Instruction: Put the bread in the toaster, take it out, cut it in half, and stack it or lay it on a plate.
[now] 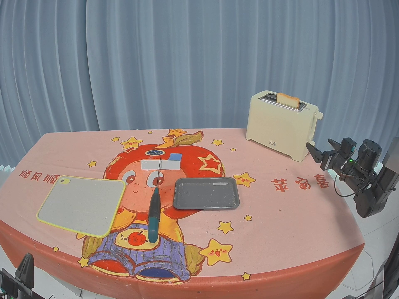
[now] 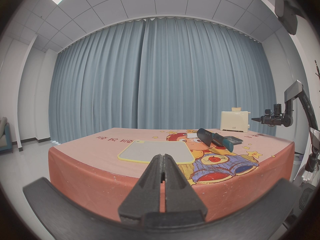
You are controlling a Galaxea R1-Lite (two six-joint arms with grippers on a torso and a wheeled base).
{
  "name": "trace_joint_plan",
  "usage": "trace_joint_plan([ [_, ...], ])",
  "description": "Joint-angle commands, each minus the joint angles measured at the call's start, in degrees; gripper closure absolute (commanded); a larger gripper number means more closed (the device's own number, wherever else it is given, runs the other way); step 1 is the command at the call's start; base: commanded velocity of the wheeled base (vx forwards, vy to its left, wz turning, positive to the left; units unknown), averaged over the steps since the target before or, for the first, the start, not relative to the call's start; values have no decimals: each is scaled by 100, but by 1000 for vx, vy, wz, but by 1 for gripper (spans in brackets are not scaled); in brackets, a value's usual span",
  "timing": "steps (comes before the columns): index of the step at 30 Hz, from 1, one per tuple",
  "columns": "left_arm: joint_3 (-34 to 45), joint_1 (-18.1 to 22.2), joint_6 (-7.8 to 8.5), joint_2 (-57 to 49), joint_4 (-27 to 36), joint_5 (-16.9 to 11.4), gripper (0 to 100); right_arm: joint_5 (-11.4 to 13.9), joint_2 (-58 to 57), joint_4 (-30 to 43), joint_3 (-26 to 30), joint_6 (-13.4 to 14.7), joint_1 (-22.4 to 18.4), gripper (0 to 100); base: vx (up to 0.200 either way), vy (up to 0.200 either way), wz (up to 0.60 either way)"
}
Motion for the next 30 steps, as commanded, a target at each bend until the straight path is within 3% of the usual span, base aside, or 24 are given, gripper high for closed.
trace_joint_plan([
  [1, 101, 4, 1, -31, -1, 8, 100, 12, -171, -111, 239, 9, 18, 0, 0, 0, 0],
  [10, 101, 4, -8, -31, -1, -1, 100, 117, -646, -462, 1144, 44, 88, 0, 0, 0, 0],
  [16, 101, 13, -8, -31, -1, -1, 100, 135, -945, -524, 1425, 114, 62, 0, 0, 0, 0],
  [21, 101, 13, -8, -22, -1, -1, 100, 530, -1103, -533, 1724, 448, 0, 0, 0, 0, 0],
  [25, 101, 4, -8, -31, -1, -1, 100, 539, -1112, -533, 1750, 527, -123, 0, 0, 0, 0],
  [27, 101, 13, -8, -22, -1, -1, 100, 548, -1147, -541, 1926, 861, -202, 0, 0, 0, 0],
  [30, 101, 13, -8, -31, -1, -1, 100, 548, -1349, -533, 2076, 1081, -228, 0, 0, 0, 0],
])
